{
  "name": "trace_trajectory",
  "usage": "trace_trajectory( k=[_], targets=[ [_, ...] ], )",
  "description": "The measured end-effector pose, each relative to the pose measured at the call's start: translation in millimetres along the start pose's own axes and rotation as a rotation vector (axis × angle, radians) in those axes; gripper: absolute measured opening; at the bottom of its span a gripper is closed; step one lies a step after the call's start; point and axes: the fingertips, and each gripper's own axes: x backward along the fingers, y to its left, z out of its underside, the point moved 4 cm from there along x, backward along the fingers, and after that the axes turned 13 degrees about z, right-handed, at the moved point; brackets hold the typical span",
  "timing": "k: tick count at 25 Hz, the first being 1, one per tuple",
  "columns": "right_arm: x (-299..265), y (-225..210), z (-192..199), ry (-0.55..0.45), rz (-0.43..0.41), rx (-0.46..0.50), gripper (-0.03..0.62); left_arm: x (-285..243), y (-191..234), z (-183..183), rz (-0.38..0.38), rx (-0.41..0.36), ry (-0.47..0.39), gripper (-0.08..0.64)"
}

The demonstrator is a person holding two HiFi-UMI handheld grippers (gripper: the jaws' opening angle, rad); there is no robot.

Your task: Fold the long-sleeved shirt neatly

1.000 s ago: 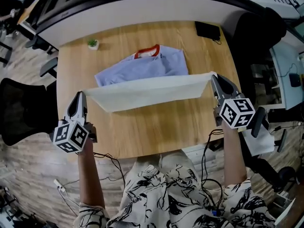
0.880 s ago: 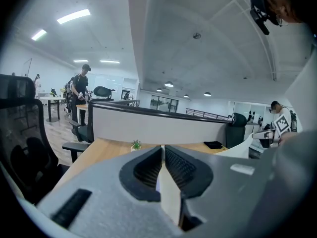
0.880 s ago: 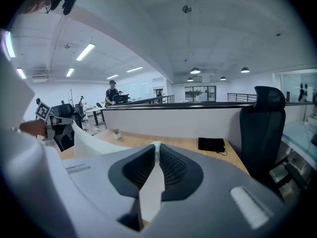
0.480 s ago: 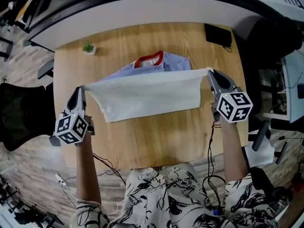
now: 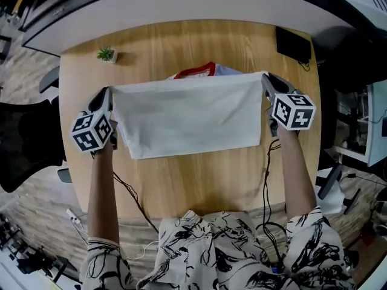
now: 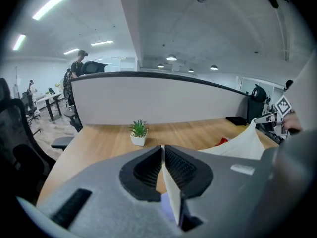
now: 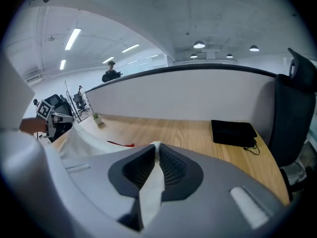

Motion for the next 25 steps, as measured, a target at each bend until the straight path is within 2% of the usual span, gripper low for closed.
trace_trajectory(
  k=[7, 13, 16, 18, 21, 23, 25],
  targets=[
    [-66, -3, 17, 0.122, 0.012, 0.009, 0.041, -51, 24, 20, 0.020, -0.008, 0.128, 0.029],
    [-98, -5, 34, 0.184, 0.016, 0.005, 0.048, -75, 40, 37, 0.054, 0.014, 0.178, 0.032],
    [-109, -10, 36, 0.191, 0.015, -0.049, 0.060, -83, 45, 39, 0.047, 0.002, 0.179, 0.042],
    [-113, -16, 34, 0.174, 0.008, -0.065, 0.088, -84, 46, 35, 0.030, -0.045, 0.162, 0.063],
    [-110, -21, 24, 0.095, -0.015, 0.033, 0.164, -79, 46, 24, 0.054, -0.131, 0.103, 0.135],
    [-104, -17, 12, 0.003, -0.071, 0.158, 0.229, -75, 36, 13, 0.123, -0.254, 0.069, 0.161],
    [-95, 0, 3, -0.084, -0.172, 0.332, 0.230, -75, 16, 8, 0.217, -0.435, 0.093, 0.184]
  ],
)
